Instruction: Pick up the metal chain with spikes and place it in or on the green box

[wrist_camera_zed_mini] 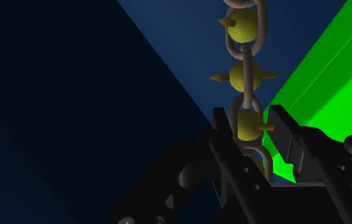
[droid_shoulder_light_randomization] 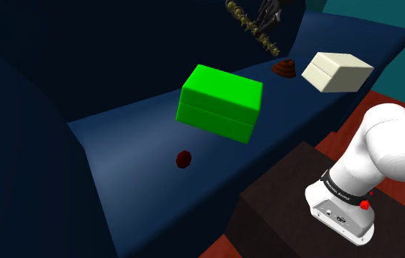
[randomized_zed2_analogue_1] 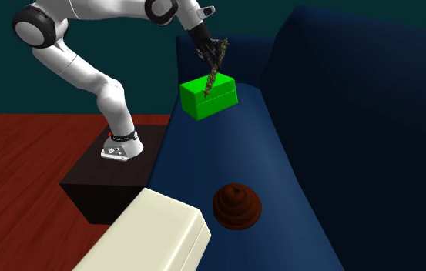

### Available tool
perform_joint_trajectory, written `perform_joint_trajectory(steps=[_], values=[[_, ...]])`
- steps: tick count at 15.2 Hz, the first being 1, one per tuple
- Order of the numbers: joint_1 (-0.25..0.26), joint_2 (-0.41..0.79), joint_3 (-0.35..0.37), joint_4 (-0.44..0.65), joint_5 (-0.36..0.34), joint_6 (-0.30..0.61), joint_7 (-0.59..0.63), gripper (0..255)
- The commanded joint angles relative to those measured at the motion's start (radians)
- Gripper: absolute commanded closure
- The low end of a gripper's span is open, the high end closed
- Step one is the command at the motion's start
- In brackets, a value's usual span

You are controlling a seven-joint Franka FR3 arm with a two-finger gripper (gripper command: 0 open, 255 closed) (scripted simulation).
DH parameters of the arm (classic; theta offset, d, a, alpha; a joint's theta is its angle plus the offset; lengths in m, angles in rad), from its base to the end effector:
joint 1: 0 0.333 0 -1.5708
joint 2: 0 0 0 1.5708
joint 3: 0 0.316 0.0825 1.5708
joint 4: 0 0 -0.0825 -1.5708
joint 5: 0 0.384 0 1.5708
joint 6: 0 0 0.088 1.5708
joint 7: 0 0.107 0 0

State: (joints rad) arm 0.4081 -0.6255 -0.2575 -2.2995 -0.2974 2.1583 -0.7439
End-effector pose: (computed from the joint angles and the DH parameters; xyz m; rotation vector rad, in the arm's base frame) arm 0.4077 0.0259 0.6167 2.4703 1.3683 0.5999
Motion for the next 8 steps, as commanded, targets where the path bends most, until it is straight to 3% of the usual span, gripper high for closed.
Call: perform_joint_trajectory(steps=[1,8], values=[[0.009,0.006,0.045,0.002,0.004,-0.007,0.051,255],[0.046,0.040,0.200,0.026,0.020,-0.037,0.226,255]])
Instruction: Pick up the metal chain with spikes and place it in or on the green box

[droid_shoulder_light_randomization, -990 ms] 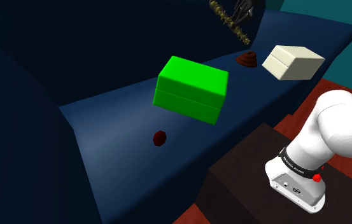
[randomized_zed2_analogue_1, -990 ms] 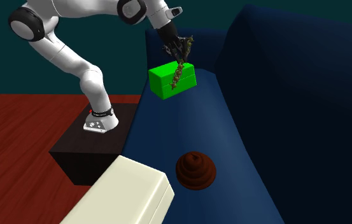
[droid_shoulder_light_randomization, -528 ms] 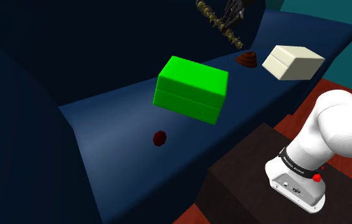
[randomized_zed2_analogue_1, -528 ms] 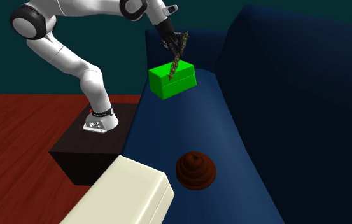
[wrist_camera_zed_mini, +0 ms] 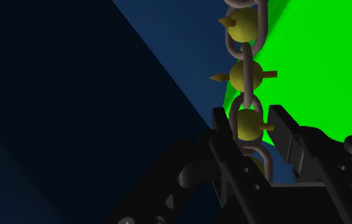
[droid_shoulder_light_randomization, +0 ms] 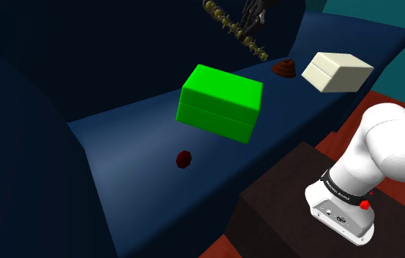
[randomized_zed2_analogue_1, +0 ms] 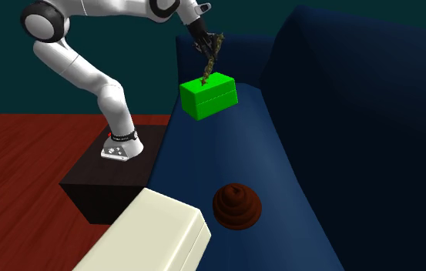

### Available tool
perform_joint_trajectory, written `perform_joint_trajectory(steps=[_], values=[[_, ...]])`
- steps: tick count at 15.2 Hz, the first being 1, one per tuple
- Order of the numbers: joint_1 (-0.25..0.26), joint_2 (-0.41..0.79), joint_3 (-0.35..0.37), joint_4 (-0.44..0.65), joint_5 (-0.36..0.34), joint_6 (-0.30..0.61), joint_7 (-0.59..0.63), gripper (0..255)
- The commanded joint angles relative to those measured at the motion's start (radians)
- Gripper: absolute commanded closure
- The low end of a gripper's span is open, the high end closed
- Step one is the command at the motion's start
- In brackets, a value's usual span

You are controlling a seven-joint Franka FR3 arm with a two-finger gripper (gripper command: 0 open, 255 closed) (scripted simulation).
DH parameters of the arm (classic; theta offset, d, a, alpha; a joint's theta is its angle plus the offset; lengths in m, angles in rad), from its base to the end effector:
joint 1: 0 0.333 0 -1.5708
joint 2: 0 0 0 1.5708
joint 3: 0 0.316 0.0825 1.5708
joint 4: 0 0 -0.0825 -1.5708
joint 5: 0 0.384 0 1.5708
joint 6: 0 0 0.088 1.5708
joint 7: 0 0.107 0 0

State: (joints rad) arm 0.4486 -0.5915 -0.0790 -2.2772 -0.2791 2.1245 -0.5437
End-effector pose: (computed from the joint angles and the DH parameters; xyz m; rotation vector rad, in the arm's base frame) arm 0.3887 0.1296 0.6201 2.4705 1.3677 0.6003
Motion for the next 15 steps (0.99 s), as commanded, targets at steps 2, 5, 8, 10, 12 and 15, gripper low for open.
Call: perform_joint_trajectory(steps=[2,5,8,10,12,15], values=[[0.015,0.025,0.065,0.021,0.006,-0.013,0.075,255],[0.024,0.045,0.104,0.026,0.007,-0.009,0.123,255],[0.022,0.042,0.103,-0.015,0.001,0.029,0.133,255],[0.020,0.041,0.103,-0.042,-0.003,0.054,0.140,255],[0.019,0.042,0.103,-0.069,-0.008,0.080,0.147,255],[0.016,0.043,0.104,-0.107,-0.015,0.119,0.159,255]])
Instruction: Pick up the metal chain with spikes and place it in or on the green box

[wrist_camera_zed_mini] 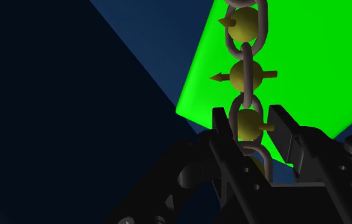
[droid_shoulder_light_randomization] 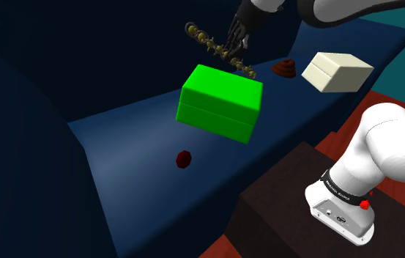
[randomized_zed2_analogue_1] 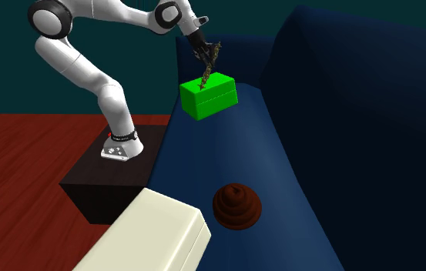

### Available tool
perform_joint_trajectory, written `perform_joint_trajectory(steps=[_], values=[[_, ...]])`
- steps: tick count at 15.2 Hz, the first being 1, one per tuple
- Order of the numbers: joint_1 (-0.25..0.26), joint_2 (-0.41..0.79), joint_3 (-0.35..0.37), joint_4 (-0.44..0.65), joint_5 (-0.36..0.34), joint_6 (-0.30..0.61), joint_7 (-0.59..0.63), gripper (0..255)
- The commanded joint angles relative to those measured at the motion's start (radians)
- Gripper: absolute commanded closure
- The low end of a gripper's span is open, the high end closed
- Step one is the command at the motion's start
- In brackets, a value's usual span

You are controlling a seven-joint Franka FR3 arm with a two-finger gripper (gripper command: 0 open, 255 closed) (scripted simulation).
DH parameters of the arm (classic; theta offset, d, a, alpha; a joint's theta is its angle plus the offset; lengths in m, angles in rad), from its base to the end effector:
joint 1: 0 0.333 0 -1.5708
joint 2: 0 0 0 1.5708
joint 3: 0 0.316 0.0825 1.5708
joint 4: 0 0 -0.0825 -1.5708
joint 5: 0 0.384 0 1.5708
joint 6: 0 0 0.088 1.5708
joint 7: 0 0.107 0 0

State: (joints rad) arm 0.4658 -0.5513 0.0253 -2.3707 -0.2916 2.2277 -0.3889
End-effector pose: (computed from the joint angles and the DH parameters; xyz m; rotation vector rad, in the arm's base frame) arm 0.3746 0.1920 0.5689 2.4710 1.3662 0.6013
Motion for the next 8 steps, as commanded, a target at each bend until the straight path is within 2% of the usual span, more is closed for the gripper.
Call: perform_joint_trajectory(steps=[1,4,8], values=[[-0.003,0.004,0.000,-0.026,-0.006,0.029,0.008,255],[-0.006,0.009,0.000,-0.060,-0.014,0.067,0.019,255],[-0.006,0.009,0.000,-0.060,-0.014,0.067,0.019,255]])
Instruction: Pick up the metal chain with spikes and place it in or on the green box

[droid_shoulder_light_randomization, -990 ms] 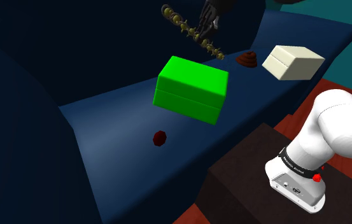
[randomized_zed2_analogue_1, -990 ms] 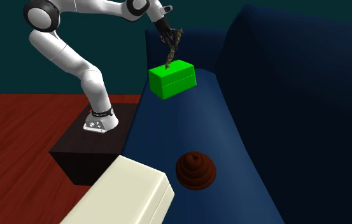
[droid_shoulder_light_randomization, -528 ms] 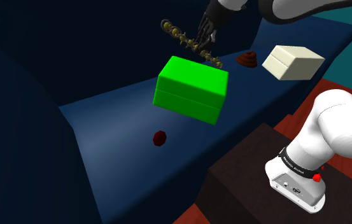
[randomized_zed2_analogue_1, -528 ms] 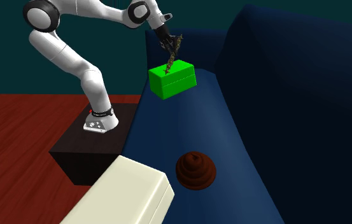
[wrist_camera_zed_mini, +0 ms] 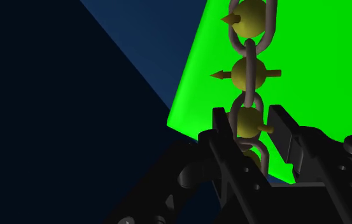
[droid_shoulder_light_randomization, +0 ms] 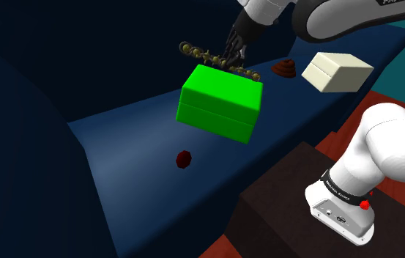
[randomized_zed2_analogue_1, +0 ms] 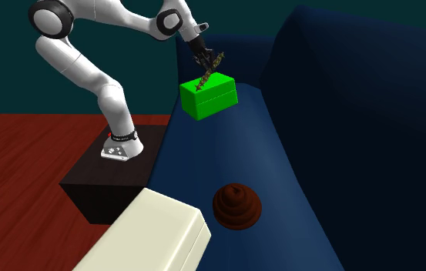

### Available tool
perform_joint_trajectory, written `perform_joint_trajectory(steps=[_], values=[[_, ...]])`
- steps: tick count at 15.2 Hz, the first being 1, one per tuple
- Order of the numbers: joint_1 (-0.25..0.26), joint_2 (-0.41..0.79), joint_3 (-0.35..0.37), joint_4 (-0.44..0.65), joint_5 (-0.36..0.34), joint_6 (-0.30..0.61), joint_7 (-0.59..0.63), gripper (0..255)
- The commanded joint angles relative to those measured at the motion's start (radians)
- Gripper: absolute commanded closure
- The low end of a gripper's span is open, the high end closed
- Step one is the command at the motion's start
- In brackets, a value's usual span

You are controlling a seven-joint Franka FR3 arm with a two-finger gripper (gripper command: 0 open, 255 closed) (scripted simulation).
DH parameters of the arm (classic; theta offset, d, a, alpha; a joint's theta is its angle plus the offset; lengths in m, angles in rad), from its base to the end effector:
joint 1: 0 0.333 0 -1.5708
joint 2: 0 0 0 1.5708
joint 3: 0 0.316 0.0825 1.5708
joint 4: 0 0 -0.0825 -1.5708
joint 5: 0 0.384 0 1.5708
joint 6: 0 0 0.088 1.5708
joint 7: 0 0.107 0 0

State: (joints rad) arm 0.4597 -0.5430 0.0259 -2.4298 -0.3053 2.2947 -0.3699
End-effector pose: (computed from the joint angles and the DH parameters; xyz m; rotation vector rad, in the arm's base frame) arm 0.3753 0.1920 0.5429 2.4705 1.3665 0.6026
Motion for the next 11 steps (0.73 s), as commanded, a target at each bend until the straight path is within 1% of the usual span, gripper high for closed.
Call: perform_joint_trajectory(steps=[1,4,5,10,11], values=[[0.000,0.000,0.000,-0.001,0.000,0.000,0.000,255],[0.000,0.000,0.000,-0.001,0.000,0.000,0.000,255],[0.000,0.000,0.000,-0.001,0.000,0.000,0.000,0],[0.000,0.000,0.000,-0.001,0.000,0.000,0.000,0],[0.005,-0.021,0.004,0.013,0.008,-0.035,-0.004,0]])
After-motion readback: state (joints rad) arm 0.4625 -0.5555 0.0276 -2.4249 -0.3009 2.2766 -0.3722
